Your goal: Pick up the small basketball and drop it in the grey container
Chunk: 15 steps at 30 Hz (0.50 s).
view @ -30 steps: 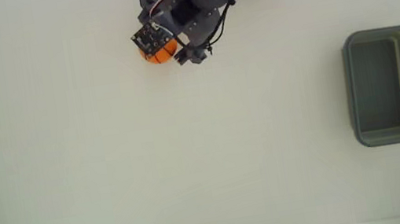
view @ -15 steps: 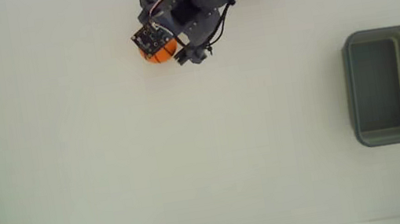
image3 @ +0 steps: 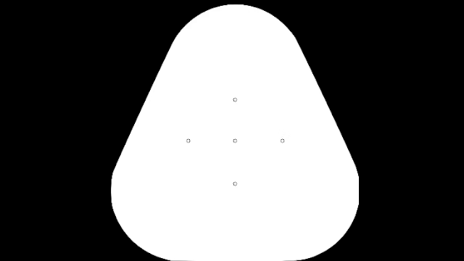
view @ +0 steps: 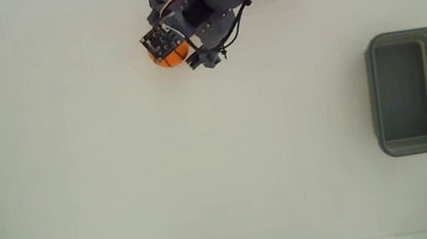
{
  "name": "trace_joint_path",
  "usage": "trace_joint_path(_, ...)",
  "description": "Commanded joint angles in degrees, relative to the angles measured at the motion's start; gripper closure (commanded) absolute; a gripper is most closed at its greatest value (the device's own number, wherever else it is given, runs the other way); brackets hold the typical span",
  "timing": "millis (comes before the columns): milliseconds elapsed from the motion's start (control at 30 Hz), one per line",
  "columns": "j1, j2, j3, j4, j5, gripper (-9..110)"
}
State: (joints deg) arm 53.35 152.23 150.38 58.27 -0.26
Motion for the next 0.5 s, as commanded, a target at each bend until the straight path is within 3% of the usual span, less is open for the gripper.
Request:
trace_joint_path(0, 1.3, 1.8, 0.5, -0.7, 0.3, -4)
trace_joint_path(467, 1.3, 1.8, 0.5, -0.7, 0.3, -1)
